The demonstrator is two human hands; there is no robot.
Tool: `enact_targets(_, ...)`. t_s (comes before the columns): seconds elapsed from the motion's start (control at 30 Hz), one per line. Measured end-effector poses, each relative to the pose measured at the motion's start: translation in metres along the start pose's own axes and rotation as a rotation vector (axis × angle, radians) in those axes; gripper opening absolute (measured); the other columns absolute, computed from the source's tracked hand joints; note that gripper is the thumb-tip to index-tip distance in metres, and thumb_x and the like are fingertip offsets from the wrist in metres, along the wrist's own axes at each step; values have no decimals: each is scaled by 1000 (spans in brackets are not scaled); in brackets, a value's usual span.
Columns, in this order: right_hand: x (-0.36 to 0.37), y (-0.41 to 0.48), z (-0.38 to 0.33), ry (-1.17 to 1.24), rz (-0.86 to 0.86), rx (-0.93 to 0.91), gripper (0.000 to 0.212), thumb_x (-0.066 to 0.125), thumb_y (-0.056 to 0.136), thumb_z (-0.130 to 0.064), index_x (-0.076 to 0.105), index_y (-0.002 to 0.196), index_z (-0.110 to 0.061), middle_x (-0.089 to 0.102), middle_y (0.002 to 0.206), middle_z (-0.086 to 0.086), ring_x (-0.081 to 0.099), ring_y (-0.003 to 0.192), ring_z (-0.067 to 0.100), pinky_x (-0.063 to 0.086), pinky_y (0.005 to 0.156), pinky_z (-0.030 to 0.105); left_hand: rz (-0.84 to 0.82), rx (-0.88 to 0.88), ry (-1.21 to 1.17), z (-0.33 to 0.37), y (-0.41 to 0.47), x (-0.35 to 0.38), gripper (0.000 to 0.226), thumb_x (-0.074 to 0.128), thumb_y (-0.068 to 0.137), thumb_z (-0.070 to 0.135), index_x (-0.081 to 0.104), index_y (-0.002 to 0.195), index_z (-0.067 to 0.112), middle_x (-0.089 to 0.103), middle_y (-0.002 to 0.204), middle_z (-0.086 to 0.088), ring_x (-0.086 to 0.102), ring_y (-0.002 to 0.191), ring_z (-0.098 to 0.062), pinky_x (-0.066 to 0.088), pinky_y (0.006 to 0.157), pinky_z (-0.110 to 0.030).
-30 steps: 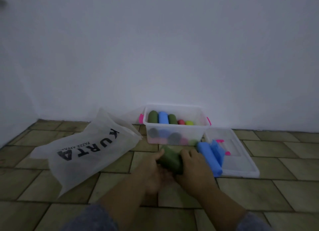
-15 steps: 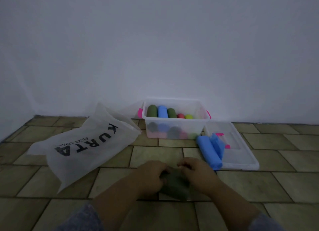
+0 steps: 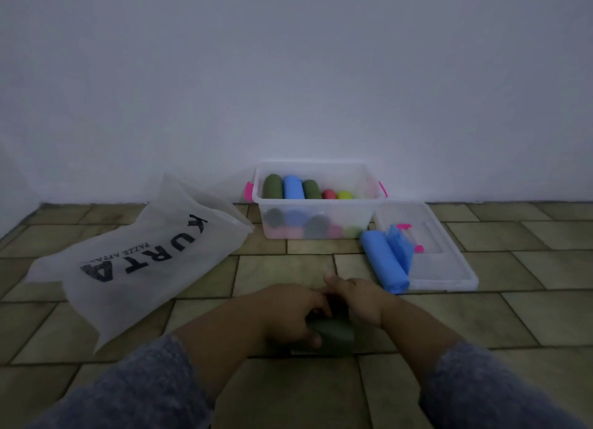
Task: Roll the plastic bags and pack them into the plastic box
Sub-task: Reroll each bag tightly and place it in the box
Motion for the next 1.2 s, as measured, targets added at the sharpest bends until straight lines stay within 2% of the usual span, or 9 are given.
enact_targets(0.33,-1,9,8,89,-17,9,60,28,91,-63,64,119,-24,61,128,-3,53,117,12,31,109,35,-13,-2,-193,-5,0,-3,45,64,87,30,52,130,24,54,134,0,50,120,-15,37,100,-30)
enact_targets(0.43,0,5,6,178,23,-52,45,37,95,-51,62,119,-23,61,127,-2,55,115,10,35,107,34,14,-20,-238,-10,1,1,47,63,87,36,50,131,27,52,136,2,49,123,-14,36,106,-36)
enact_targets(0.57,5,-13,7,-71,238,-217,17,58,80,-31,59,96,-36,63,100,-10,58,94,6,51,88,38,46,-60,-330,-19,3,5,52,61,87,42,46,135,30,54,135,4,50,121,-14,38,104,-36)
enact_targets(0.63,13,-26,6,-307,209,-259,25,60,68,-40,51,91,-40,58,91,-14,56,83,2,52,72,28,66,-70,-300,-21,6,4,48,55,91,42,44,136,28,54,135,0,50,119,-17,38,102,-36)
enact_targets(0.7,22,-31,3,-452,153,-299,38,65,64,-45,42,95,-49,54,96,-20,53,85,-1,44,69,17,79,-92,-286,-23,7,3,43,42,98,41,43,138,26,49,140,-4,46,123,-21,35,105,-36)
enact_targets(0.83,31,-28,5,-616,150,-346,56,67,73,-39,43,123,-44,52,124,-13,50,110,10,41,92,26,115,-106,-393,-29,5,6,40,32,101,42,52,132,28,52,137,-3,46,123,-19,32,109,-36)
enact_targets(0.97,25,-29,11,-627,109,-309,45,68,73,-33,50,113,-45,59,114,-15,54,101,8,37,78,23,109,-98,-227,-31,6,11,41,25,101,42,55,127,30,56,132,1,46,122,-18,17,111,-36)
enact_targets(1.07,19,-28,10,-628,74,-254,50,69,73,-33,50,116,-48,59,113,-15,51,98,7,37,78,24,106,-105,-193,-31,5,13,42,22,101,44,51,131,34,52,137,3,41,128,-17,2,115,-42)
enact_targets(1.2,14,-25,12,-617,34,-164,52,64,76,-47,45,124,-48,58,116,-8,54,101,12,46,84,29,83,-95,-187,-31,3,13,48,23,98,53,45,136,34,47,143,1,38,132,-19,5,116,-45)
Point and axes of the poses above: each hand's wrist, its own y-axis towards the middle knuckle, its own x-axis out of the palm, z = x × y, the point moved 1 cm from there along y, towards the middle knuckle
